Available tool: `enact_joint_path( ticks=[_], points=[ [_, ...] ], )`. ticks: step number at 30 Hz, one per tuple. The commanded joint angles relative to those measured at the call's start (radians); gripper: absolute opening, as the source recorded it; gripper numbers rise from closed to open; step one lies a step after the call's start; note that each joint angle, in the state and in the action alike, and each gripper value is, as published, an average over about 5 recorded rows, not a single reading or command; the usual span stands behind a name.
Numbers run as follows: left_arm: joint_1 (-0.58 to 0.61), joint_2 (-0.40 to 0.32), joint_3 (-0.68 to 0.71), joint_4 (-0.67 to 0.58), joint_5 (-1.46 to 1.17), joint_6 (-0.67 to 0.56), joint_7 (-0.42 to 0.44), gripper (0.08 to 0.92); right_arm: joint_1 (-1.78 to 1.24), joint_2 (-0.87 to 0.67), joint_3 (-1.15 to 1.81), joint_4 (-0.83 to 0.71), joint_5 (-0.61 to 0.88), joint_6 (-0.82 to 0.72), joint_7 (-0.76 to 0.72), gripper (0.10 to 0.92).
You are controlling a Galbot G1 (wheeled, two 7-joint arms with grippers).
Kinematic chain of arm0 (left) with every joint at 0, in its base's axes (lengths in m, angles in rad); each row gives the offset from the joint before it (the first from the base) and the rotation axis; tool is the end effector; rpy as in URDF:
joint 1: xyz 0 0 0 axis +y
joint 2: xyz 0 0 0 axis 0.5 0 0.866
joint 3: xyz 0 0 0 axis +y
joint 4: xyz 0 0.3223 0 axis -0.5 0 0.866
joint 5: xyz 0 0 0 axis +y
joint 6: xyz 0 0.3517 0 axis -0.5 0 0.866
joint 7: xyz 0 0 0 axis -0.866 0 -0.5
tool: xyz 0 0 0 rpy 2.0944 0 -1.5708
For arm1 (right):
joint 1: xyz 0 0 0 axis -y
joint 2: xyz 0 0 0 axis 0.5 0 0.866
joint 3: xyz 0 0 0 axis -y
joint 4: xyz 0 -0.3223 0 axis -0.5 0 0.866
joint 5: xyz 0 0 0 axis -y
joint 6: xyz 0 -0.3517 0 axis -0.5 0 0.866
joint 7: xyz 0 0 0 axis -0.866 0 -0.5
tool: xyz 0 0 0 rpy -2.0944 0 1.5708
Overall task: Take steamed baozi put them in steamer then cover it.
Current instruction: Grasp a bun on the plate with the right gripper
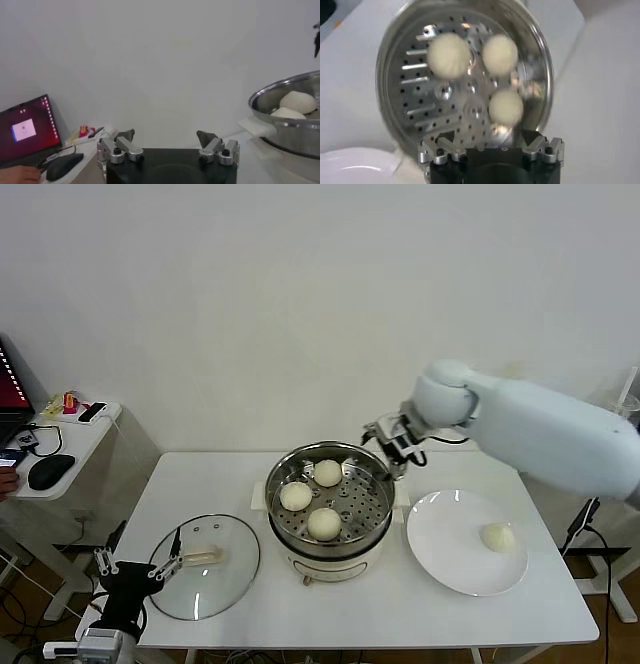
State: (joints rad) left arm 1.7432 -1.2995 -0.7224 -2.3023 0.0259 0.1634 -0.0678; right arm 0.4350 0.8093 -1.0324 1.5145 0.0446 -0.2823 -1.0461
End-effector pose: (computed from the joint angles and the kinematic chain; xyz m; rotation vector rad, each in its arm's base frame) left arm 0.1518 0.0732 -0.2185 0.1057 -3.0029 -0.5532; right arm 0.4884 0.0181 -0.0382 1.4570 -1.4300 1.7694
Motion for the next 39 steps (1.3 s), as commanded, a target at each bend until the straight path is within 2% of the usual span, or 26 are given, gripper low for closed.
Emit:
enact_joint_path(
  ticks=[1, 8, 12, 16, 26, 39],
  points=[
    [-0.005, 0.016, 0.011, 0.004, -0.004, 0.001, 0.001, 0.823, -0.18, -0.358, 0.183, 0.042, -0.075, -0.089, -0.027, 0.823],
    [-0.008, 0.027, 0.027, 0.007, -0.001, 0.003, 0.001, 0.823, -0.57, -0.457, 0.516, 0.022, -0.224, 0.031, -0.097, 0.823],
    [-0.001, 0.031, 0.031, 0.01, 0.004, 0.002, 0.001, 0.823, -0.8, -0.453, 0.718, -0.024, -0.309, 0.086, -0.117, 0.823],
    [0.008, 0.03, 0.033, 0.01, 0.01, 0.001, 0.0, 0.823, -0.907, -0.416, 0.823, -0.075, -0.357, 0.109, -0.117, 0.823],
    [0.034, 0.017, 0.029, -0.007, 0.022, 0.001, 0.001, 0.823, -0.927, -0.284, 0.854, -0.19, -0.445, 0.127, -0.091, 0.823],
    [0.05, 0.006, 0.007, -0.005, 0.021, -0.001, 0.003, 0.823, -0.853, -0.146, 0.781, -0.32, -0.482, 0.123, -0.081, 0.823]
  ],
)
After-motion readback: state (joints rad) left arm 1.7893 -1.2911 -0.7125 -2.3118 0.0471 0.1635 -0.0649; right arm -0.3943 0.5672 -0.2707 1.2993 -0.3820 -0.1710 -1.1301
